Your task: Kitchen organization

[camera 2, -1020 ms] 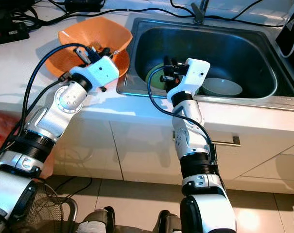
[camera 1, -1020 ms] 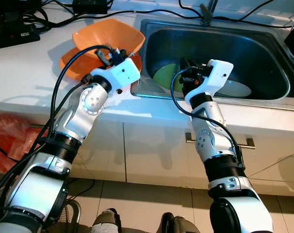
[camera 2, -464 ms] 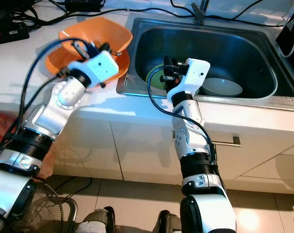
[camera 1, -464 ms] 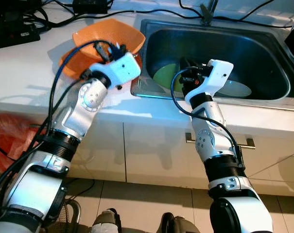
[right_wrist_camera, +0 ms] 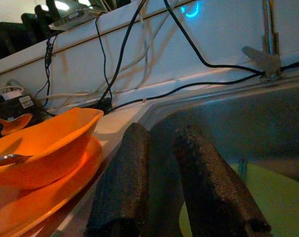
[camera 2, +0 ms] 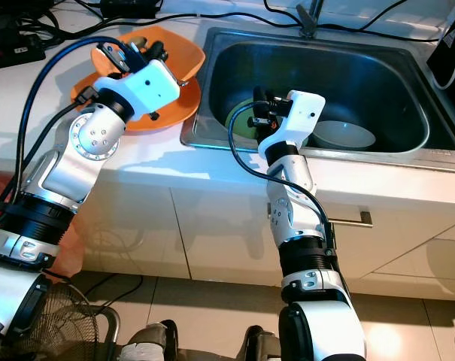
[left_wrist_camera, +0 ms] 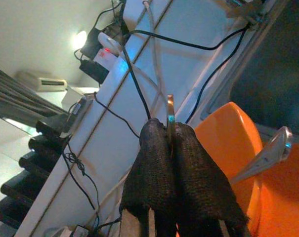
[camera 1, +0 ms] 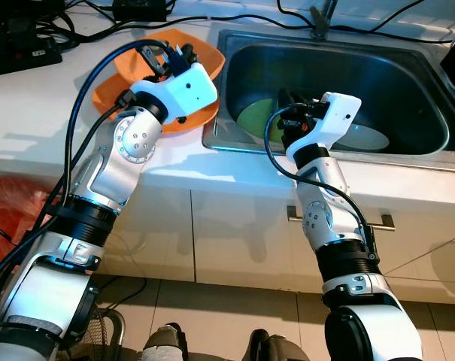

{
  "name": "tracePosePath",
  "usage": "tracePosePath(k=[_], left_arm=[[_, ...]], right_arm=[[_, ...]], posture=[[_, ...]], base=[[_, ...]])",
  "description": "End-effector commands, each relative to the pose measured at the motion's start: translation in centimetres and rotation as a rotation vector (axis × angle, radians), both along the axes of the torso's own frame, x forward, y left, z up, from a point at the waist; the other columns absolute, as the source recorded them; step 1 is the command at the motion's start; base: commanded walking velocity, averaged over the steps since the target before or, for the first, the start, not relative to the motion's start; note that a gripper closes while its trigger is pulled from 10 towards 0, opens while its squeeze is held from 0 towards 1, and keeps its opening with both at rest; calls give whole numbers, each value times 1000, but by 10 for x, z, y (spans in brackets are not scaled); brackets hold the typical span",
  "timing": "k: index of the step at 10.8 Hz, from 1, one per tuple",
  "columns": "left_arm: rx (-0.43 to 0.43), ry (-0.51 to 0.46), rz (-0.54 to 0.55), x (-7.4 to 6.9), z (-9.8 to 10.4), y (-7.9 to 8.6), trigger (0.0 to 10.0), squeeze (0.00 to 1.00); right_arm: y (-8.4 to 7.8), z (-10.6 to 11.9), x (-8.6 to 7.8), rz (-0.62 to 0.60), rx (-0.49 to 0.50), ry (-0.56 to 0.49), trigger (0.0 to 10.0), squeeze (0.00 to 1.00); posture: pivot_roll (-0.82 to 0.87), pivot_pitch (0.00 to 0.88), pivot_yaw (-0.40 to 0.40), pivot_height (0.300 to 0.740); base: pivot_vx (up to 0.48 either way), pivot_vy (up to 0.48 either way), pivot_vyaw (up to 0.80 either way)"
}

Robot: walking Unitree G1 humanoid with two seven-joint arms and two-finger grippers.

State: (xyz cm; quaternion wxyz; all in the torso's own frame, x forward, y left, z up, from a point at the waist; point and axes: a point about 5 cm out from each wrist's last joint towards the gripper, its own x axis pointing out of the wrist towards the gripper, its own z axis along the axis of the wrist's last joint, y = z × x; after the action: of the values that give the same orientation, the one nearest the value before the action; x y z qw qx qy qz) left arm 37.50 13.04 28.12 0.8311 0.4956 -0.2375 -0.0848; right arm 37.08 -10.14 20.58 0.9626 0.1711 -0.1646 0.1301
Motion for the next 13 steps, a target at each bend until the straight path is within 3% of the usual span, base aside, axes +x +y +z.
tracePosePath(k=[1,10,11,13], left_arm=[[-9,-44,-11,-3,12,-3,10000,0],[-9,-44,-11,-3,12,-3,10000,0],[-300,-104,-147,-15,17,-18,10000,0],[-451,-108,-124,-14,11,-9,10000,0]], right_arm=[[-2,1,1,-5,7,-2,10000,0],[-2,1,1,-5,7,-2,10000,0],[-3,1,1,-8,8,-2,10000,0],[-2,0,1,-7,8,-2,10000,0]], posture=[[106,122,-47,740],[106,122,-47,740],[105,112,-43,740],[105,109,-42,740]], base=[[0,0,0],[0,0,0],[0,0,0],[0,0,0]])
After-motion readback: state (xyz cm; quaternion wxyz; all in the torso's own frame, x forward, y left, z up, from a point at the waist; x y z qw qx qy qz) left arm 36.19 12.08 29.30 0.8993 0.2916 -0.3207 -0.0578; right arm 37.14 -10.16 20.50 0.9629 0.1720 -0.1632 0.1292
